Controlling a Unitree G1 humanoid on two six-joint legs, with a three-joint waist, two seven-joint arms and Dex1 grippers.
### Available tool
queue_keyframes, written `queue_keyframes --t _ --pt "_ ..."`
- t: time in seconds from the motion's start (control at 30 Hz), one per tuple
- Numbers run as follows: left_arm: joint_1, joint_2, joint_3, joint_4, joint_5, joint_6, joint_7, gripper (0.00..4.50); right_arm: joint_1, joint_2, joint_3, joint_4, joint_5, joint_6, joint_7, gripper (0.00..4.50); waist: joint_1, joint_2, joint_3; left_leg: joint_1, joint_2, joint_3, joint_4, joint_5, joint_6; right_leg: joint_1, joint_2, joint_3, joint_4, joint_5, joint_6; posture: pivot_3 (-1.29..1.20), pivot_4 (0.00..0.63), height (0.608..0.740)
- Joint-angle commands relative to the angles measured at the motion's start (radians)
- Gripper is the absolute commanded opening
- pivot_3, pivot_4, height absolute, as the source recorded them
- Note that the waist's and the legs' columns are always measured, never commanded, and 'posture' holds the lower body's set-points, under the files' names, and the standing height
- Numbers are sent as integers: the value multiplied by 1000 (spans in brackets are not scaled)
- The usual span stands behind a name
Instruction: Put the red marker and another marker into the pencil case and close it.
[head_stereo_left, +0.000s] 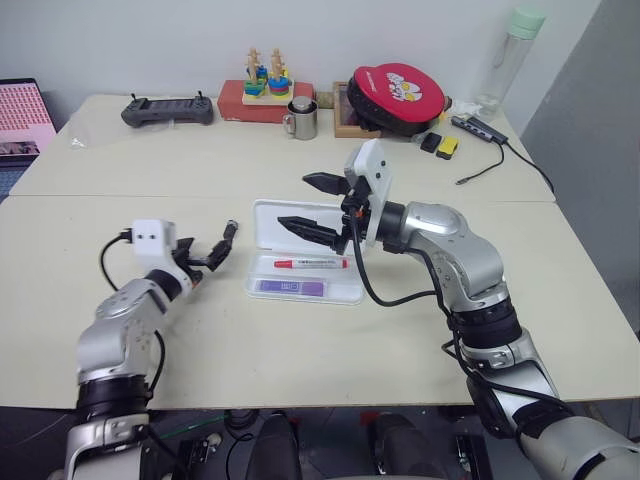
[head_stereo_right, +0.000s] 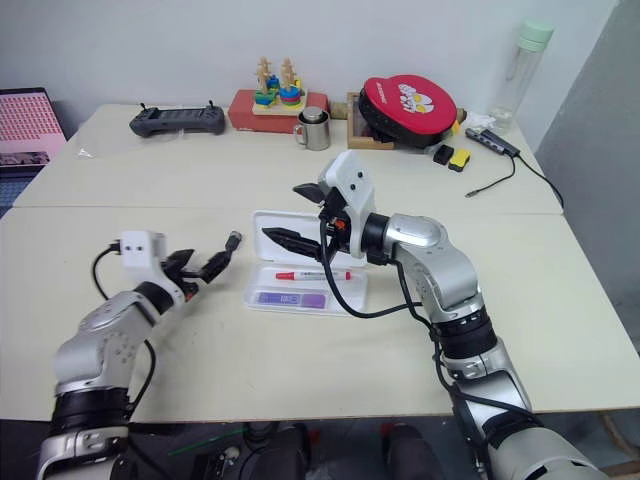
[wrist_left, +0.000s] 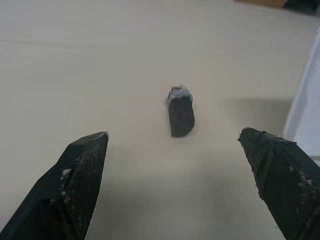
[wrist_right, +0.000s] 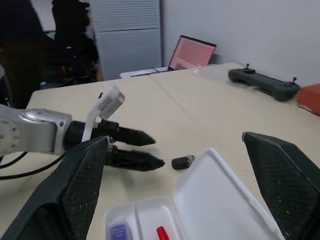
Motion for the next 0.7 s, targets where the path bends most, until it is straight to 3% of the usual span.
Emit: queue_keyframes --t 0.03,0.37,0.7 --pt "-95 10 -70 105 83 -39 -20 4500 -13 2 -13 -61 0 -13 -38 4492 2 0 0 0 0 0 0 0 0 0 0 0 0 0 0 0 150 740" --pt "-225 -49 -107 296 173 -33 59 4500 -3 -23 -13 -84 13 -11 -75 4492 9 0 0 0 0 0 0 0 0 1 0 0 0 0 0 0 150 740" --pt "-145 -39 -65 155 158 47 78 2604 -23 -32 -16 -44 14 -34 -73 4500 9 0 0 1 0 0 1 0 0 2 0 0 0 0 1 0 150 740"
